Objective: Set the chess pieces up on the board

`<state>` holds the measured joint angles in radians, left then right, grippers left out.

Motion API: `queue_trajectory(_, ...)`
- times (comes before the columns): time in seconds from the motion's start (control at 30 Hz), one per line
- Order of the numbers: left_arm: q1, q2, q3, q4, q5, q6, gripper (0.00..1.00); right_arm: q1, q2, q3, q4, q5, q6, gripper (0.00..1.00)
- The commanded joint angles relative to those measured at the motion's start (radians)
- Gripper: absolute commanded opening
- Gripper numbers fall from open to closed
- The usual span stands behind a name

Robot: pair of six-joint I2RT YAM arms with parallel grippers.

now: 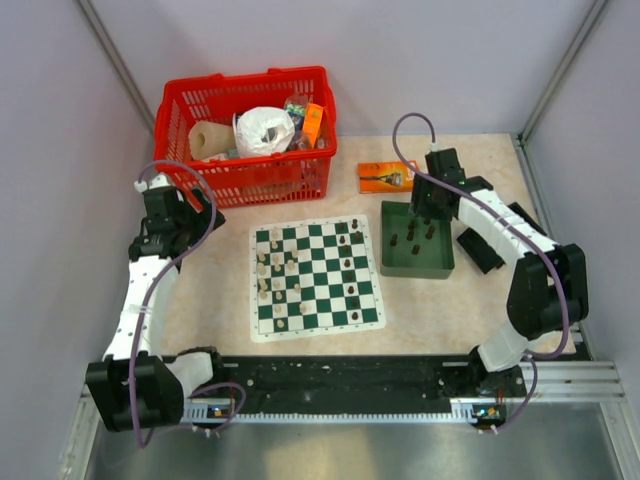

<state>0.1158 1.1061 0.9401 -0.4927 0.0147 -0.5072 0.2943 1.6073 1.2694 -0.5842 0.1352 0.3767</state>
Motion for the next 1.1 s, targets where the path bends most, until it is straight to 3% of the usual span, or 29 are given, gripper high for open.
queue_trajectory(0.0, 0.001, -0.005, 0.012, 0.036, 0.014, -0.007, 0.99, -0.040, -0.023, -0.004, 0.020, 0.024, 0.013, 0.55)
queue_trajectory(0.3, -0.001, 0.003, 0.012, 0.046, 0.028, -0.011, 0.99, -0.043, 0.015, 0.001, 0.032, -0.086, -0.005, 0.50)
queue_trajectory(1.07, 0.001, -0.012, 0.002, 0.034, 0.008, -0.007, 0.99, 0.026, 0.193, 0.010, 0.032, -0.031, -0.027, 0.41)
